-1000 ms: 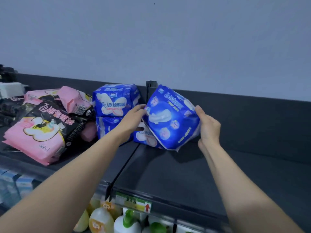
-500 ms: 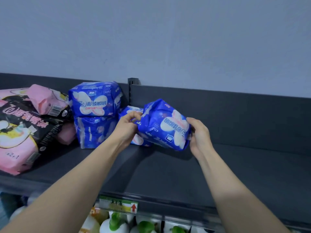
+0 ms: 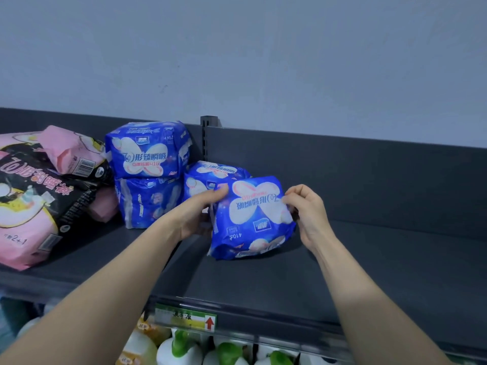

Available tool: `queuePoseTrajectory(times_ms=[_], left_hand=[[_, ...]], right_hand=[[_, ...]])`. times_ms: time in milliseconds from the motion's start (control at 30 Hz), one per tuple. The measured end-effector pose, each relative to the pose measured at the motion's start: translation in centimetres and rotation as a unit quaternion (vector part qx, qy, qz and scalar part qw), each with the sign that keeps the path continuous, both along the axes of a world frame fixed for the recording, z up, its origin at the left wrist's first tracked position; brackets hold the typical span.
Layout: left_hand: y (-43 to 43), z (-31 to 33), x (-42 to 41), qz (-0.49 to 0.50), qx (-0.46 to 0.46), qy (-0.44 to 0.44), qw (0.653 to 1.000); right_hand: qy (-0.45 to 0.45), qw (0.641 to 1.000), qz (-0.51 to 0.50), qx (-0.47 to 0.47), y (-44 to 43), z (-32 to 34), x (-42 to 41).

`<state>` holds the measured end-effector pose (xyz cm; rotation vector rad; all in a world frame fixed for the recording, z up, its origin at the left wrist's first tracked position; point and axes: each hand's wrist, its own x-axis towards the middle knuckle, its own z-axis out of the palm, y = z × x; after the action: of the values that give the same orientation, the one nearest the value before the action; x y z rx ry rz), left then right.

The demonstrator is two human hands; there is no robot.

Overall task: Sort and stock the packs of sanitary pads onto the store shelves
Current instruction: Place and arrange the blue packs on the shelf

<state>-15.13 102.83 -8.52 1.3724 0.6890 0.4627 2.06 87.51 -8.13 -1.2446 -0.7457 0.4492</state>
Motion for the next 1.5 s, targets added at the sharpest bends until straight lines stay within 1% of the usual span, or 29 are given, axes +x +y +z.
queuePoseTrajectory(times_ms=[67, 133, 233, 300, 367, 433, 500, 567, 633, 700, 800, 833, 867, 967, 1000, 1033, 1067, 1100, 1133, 1167, 1200, 1233, 1267, 1300, 1333, 1367, 1400, 1433, 1500], left_hand=[[0.5, 0.0, 0.1, -0.025, 0.04, 0.017, 0.999], [0.6, 0.1, 0.3, -0.011, 0.04, -0.019, 0.999], [0.2, 0.0, 1.2, 0.036, 0.009, -0.091, 0.995], [-0.7, 0.1, 1.9, 0.045, -0.014, -0.14, 0.989], [-1.6, 0.4, 2.5, 0.049, -0.048, -0.184, 0.98], [-2.3, 0.8, 3.3, 0.047, -0.082, -0.225, 0.97], [-3.0, 1.2, 4.1, 0.042, -0.111, -0.261, 0.958], [-3.3, 1.4, 4.4, 0.017, -0.101, -0.263, 0.959], [-3.1, 1.8, 4.1, -0.007, -0.056, -0.217, 0.975], [-2.2, 2.2, 3.7, -0.004, -0.002, -0.199, 0.98], [-1.4, 3.1, 3.7, 0.025, 0.129, -0.183, 0.974], [-1.3, 3.3, 3.8, 0.012, 0.167, -0.164, 0.972], [-1.3, 3.3, 3.7, -0.008, 0.187, -0.14, 0.972], [-1.0, 2.9, 3.4, -0.024, 0.21, -0.051, 0.976], [-0.8, 3.2, 3.3, -0.029, 0.229, 0.003, 0.973], [-0.6, 3.5, 3.2, -0.054, 0.267, 0.079, 0.959], [-0.3, 3.9, 3.0, -0.096, 0.292, 0.164, 0.937], [-0.1, 4.4, 2.7, -0.122, 0.311, 0.23, 0.914], [0.1, 4.8, 2.5, -0.117, 0.331, 0.246, 0.903], [0.7, 5.0, 2.4, -0.083, 0.357, 0.213, 0.906], [1.2, 5.0, 2.4, -0.015, 0.375, 0.145, 0.916], [1.9, 4.8, 2.6, 0.07, 0.417, 0.086, 0.902], [2.4, 4.8, 2.7, 0.139, 0.484, 0.086, 0.859], [3.1, 4.6, 3.0, 0.157, 0.549, 0.136, 0.81], [3.9, 4.1, 3.3, 0.125, 0.586, 0.212, 0.772], [4.3, 3.8, 3.3, 0.084, 0.591, 0.282, 0.751], [4.9, 3.3, 3.4, 0.058, 0.579, 0.327, 0.744], [5.2, 3.1, 3.3, 0.046, 0.569, 0.345, 0.745], [5.8, 2.4, 3.0, 0.078, 0.573, 0.326, 0.748]], right_hand=[[0.017, 1.0, -0.015, -0.011, 0.0, -0.4, 0.2], [0.033, 0.999, -0.016, -0.019, 0.1, -0.6, 0.5], [0.052, 0.997, -0.046, -0.016, 0.4, -0.7, 0.6], [0.093, 0.994, -0.058, -0.031, 0.7, -0.6, 0.4], [0.15, 0.988, -0.026, -0.019, 0.7, -0.3, -0.1], [0.181, 0.983, 0.018, 0.041, 0.9, -0.2, -0.5], [0.14, 0.988, 0.039, 0.058, 1.1, -0.1, -1.4], [0.089, 0.994, 0.033, 0.058, 1.2, 0.1, -1.6], [0.047, 0.996, 0.009, 0.079, 0.7, 0.7, -0.9], [-0.015, 0.998, -0.008, 0.066, -0.5, 1.9, 0.1], [-0.134, 0.989, 0.056, -0.036, -2.1, 3.4, 1.2], [-0.158, 0.982, 0.078, -0.064, -2.4, 3.6, 1.4], [-0.174, 0.979, 0.077, -0.079, -2.5, 3.7, 1.6], [-0.233, 0.965, -0.032, -0.119, -2.2, 3.3, 2.0], [-0.249, 0.957, -0.058, -0.136, -1.9, 2.9, 2.0], [-0.254, 0.953, -0.074, -0.145, -1.6, 2.3, 2.1], [-0.247, 0.954, -0.08, -0.152, -1.3, 1.7, 2.3], [-0.227, 0.959, -0.065, -0.156, -1.2, 1.4, 2.4], [-0.201, 0.965, -0.033, -0.168, -1.3, 1.3, 2.6], [-0.182, 0.966, 0.01, -0.186, -1.4, 1.4, 2.7], [-0.176, 0.961, 0.045, -0.207, -1.6, 1.6, 2.9], [-0.182, 0.954, 0.068, -0.228, -1.7, 1.8, 3.1], [-0.19, 0.948, 0.077, -0.245, -1.7, 2.0, 3.3], [-0.199, 0.944, 0.075, -0.252, -1.7, 2.1, 3.4], [-0.207, 0.943, 0.066, -0.252, -1.6, 2.1, 3.4], [-0.21, 0.945, 0.054, -0.244, -1.5, 2.1, 3.4], [-0.207, 0.949, 0.047, -0.236, -1.3, 2.0, 3.3], [-0.199, 0.953, 0.046, -0.224, -1.3, 1.9, 3.3], [-0.18, 0.962, 0.056, -0.198, -1.4, 1.7, 3.3]])
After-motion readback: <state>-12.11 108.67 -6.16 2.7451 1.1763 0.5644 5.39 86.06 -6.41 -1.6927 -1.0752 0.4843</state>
